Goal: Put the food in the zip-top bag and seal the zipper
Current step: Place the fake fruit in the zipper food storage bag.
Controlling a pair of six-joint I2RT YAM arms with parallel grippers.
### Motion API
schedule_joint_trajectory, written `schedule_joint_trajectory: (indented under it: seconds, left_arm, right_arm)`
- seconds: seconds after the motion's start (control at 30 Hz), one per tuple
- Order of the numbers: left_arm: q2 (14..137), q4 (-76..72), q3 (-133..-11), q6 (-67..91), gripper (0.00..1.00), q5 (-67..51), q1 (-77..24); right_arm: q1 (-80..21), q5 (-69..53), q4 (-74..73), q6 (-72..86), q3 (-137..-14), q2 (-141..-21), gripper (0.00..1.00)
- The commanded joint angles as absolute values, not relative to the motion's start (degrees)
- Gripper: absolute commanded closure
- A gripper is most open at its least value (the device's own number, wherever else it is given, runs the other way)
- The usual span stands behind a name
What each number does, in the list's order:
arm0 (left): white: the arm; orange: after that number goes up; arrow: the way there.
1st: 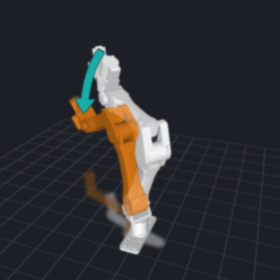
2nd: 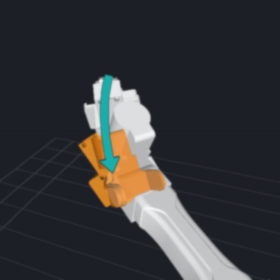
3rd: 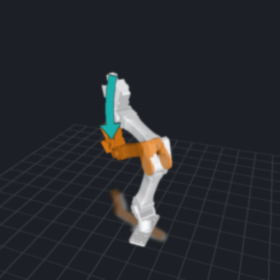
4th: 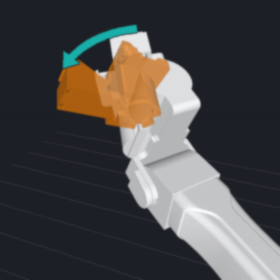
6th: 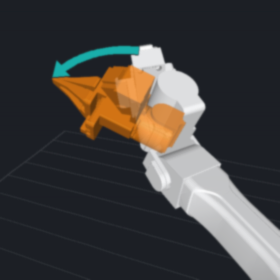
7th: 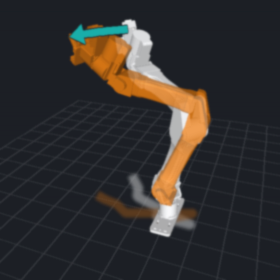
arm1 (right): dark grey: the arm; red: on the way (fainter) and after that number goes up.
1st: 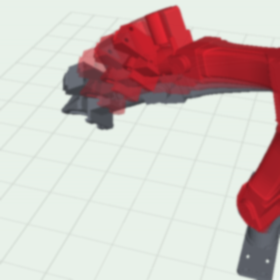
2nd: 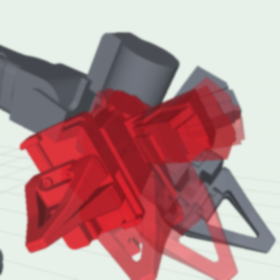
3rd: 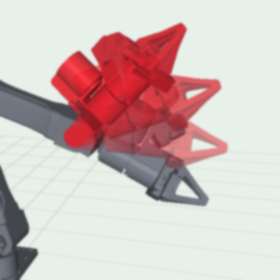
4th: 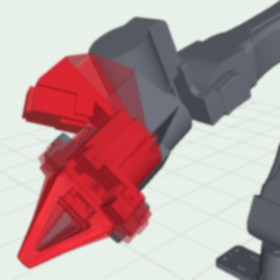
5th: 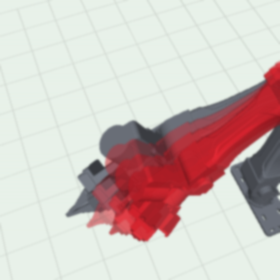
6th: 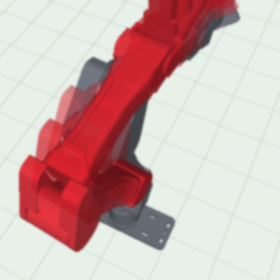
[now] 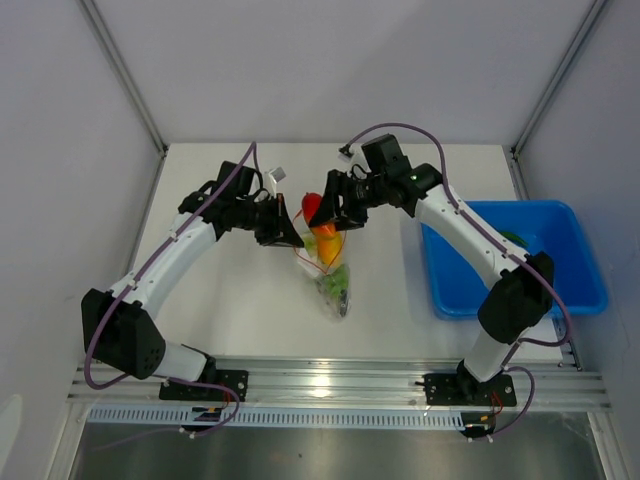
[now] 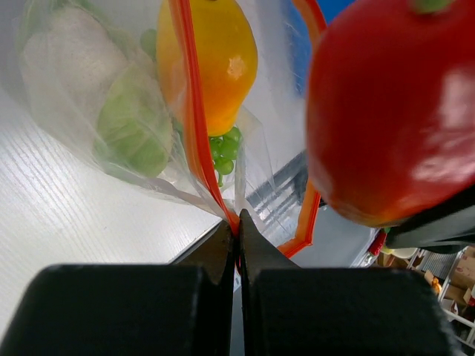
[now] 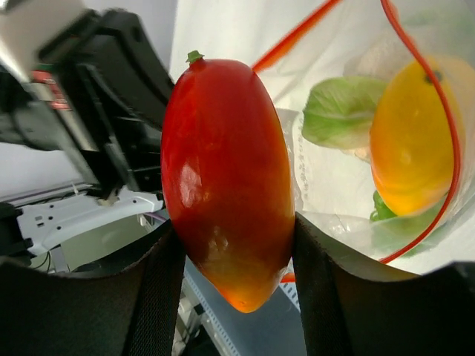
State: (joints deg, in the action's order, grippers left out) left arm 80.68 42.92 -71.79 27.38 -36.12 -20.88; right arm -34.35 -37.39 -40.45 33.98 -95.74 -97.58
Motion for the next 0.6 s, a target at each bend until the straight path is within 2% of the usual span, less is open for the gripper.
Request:
schedule_joint_trajectory:
  seconds: [0.0, 0.13, 0.2, 0.23, 0.27, 0.57]
  left_arm:
    - [79.6, 42.1, -74.2, 27.0, 0.99, -36.8, -21.4]
    - [79.2, 42.1, -73.8, 27.0, 0.99, -36.6, -21.4]
    - [79.1, 42.1, -73.7, 27.0, 0.99, -36.6, -21.4]
    - [79.0, 42.1, -73.7, 27.0, 0.99, -36.6, -21.4]
    - [78.9, 42.2, -73.3, 27.0, 0.99, -36.6, -21.4]
    - [78.6, 43.4, -73.7, 26.1, 0.99, -36.2, -21.5]
  right_arm:
    - [-35.9, -34.4, -48.0, 33.0, -99.8, -99.7, 0.85]
    - [-35.9, -32.3, -50.8, 31.9, -101.2, -101.1, 0.74]
    - [-36.3, -32.3, -50.4, 31.7, -101.5, -101.6, 0.58]
    - [-36.5, -32.3, -50.4, 31.4, -101.9, -101.9, 0.23]
    - [-36.7, -31.8, -50.5, 30.9, -103.1, -102.1, 0.01]
    - [-38.7, -23.7, -53.3, 25.5, -110.9, -102.7, 0.01]
